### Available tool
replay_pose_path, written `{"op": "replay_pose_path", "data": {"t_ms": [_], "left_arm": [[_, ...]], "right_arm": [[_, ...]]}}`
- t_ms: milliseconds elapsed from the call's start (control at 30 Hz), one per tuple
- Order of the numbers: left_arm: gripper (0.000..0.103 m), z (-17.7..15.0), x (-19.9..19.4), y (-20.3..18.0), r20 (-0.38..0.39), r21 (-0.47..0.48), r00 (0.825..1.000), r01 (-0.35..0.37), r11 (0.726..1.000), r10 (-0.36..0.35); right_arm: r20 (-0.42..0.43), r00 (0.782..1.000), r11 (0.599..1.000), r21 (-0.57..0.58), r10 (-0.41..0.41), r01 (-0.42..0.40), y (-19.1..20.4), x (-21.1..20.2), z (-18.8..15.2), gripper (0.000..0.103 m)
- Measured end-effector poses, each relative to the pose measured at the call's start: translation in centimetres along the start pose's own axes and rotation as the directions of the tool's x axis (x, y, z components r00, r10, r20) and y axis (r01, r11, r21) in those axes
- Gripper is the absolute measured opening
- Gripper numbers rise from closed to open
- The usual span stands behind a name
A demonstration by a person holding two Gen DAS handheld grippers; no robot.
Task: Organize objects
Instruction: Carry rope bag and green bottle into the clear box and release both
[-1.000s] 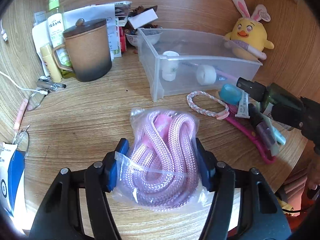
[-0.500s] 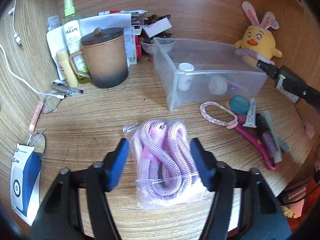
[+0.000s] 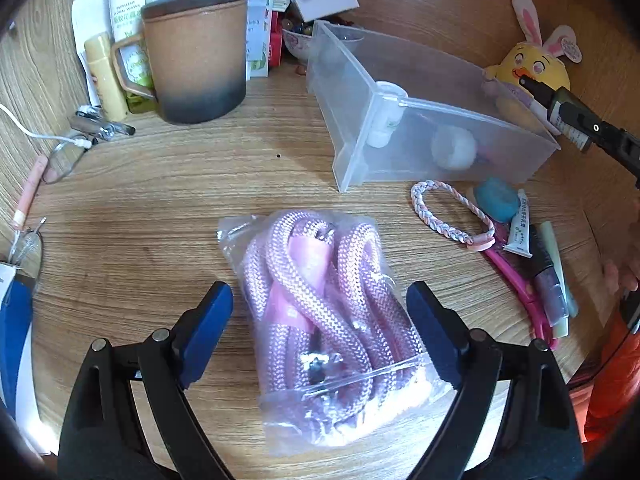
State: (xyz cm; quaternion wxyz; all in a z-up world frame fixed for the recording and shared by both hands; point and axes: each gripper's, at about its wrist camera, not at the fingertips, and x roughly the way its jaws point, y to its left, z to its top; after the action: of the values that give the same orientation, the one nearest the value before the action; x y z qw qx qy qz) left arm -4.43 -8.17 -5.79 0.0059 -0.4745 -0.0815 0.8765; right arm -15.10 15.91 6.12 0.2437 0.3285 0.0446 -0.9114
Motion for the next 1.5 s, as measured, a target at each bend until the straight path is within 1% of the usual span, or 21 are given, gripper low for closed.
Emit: {"op": "replay_pose_path", "data": {"t_ms": [67,100,133,167,233,333,400,467,600,667,800,933,967,1000,1033,1067,1100,1233,1367,1500], "left_arm": [[0.089,-0.2,0.3,-1.0,0.005,0.039,0.999,-0.045,0.998,0.045],[0.087,-0.3,0.4,-1.4,0.011,0.058,0.998,-0.064,0.996,0.063],[0.081,-0.4,0.5,-1.9,0.023,0.073,0.996,-0.086,0.994,0.084],[0.078,-0.6,0.6,-2.2,0.035,0.083,0.994,-0.109,0.991,0.106],[0.060,-0.7,0.4,-2.7,0.056,0.092,0.992,-0.115,0.989,0.110],[0.056,-0.8,0.1,-3.1,0.072,0.090,0.988,-0.144,0.985,0.138],[0.055,-1.0,-0.3,-2.9,0.086,0.070,0.987,-0.143,0.987,0.137],[0.054,-0.9,-1.0,-2.3,0.096,0.035,0.988,-0.124,0.992,0.120],[0.054,-0.2,-3.1,-1.4,0.157,-0.011,0.979,-0.129,0.992,0.130],[0.054,0.3,-4.6,-1.2,0.205,-0.027,0.971,-0.119,0.992,0.122],[0.054,2.4,-7.3,-1.2,0.297,-0.028,0.948,-0.109,0.994,0.112],[0.054,5.1,-8.8,-1.5,0.357,-0.014,0.929,-0.097,0.995,0.096],[0.054,5.7,-9.0,-1.8,0.365,-0.006,0.926,-0.098,0.995,0.093],[0.054,6.3,-9.0,-1.9,0.371,0.003,0.924,-0.096,0.995,0.088],[0.054,6.9,-9.1,-2.1,0.375,0.011,0.923,-0.093,0.996,0.082],[0.054,7.4,-9.0,-2.4,0.376,0.021,0.924,-0.086,0.996,0.072],[0.054,8.0,-8.8,-2.7,0.373,0.033,0.926,-0.080,0.996,0.062],[0.054,9.8,-7.3,-4.1,0.342,0.078,0.939,-0.061,0.995,0.030],[0.054,11.5,-5.5,-5.3,0.305,0.109,0.952,-0.042,0.993,0.007],[0.054,12.8,-3.6,-6.1,0.273,0.128,0.962,-0.051,0.990,0.014]], "right_arm": [[-0.019,1.000,1.000,-0.008,-0.001,0.001,-0.2,1.0,0.4,0.038],[-0.030,1.000,1.000,-0.012,0.004,-0.004,-0.3,1.5,0.5,0.038],[-0.041,0.999,1.000,-0.016,0.007,-0.008,-0.3,2.0,0.6,0.038],[-0.053,0.999,1.000,-0.017,0.012,-0.013,-0.4,2.6,0.8,0.038],[-0.081,0.996,0.999,-0.014,0.029,-0.030,-0.5,3.7,1.0,0.038],[-0.117,0.992,0.999,-0.019,0.037,-0.039,-0.5,5.2,1.4,0.038],[-0.137,0.990,0.999,-0.024,0.042,-0.046,-0.4,6.0,1.6,0.038],[-0.150,0.988,0.998,-0.039,0.041,-0.047,-0.2,6.7,1.7,0.038],[-0.167,0.985,0.997,-0.051,0.051,-0.060,0.1,7.7,2.0,0.038],[-0.173,0.984,0.996,-0.061,0.050,-0.061,0.2,8.1,2.0,0.038],[-0.184,0.981,0.995,-0.069,0.057,-0.071,0.5,8.6,1.8,0.039],[-0.172,0.985,0.996,-0.077,0.021,-0.034,0.5,8.3,1.8,0.039],[-0.173,0.985,0.996,-0.077,0.024,-0.038,0.4,8.1,1.8,0.040],[-0.172,0.985,0.996,-0.073,0.031,-0.044,0.4,7.8,1.9,0.045],[-0.164,0.986,0.997,-0.068,0.035,-0.047,0.3,7.4,2.0,0.048],[-0.152,0.988,0.997,-0.067,0.035,-0.046,0.3,6.9,2.0,0.051],[-0.140,0.990,0.997,-0.070,0.033,-0.043,0.3,6.3,2.0,0.053],[-0.094,0.995,0.997,-0.061,0.043,-0.049,0.2,3.8,1.8,0.055],[-0.059,0.997,0.998,-0.042,0.054,-0.056,0.0,1.3,0.8,0.061],[-0.049,0.997,0.998,-0.030,0.054,-0.056,0.0,-0.2,-0.8,0.061]]}}
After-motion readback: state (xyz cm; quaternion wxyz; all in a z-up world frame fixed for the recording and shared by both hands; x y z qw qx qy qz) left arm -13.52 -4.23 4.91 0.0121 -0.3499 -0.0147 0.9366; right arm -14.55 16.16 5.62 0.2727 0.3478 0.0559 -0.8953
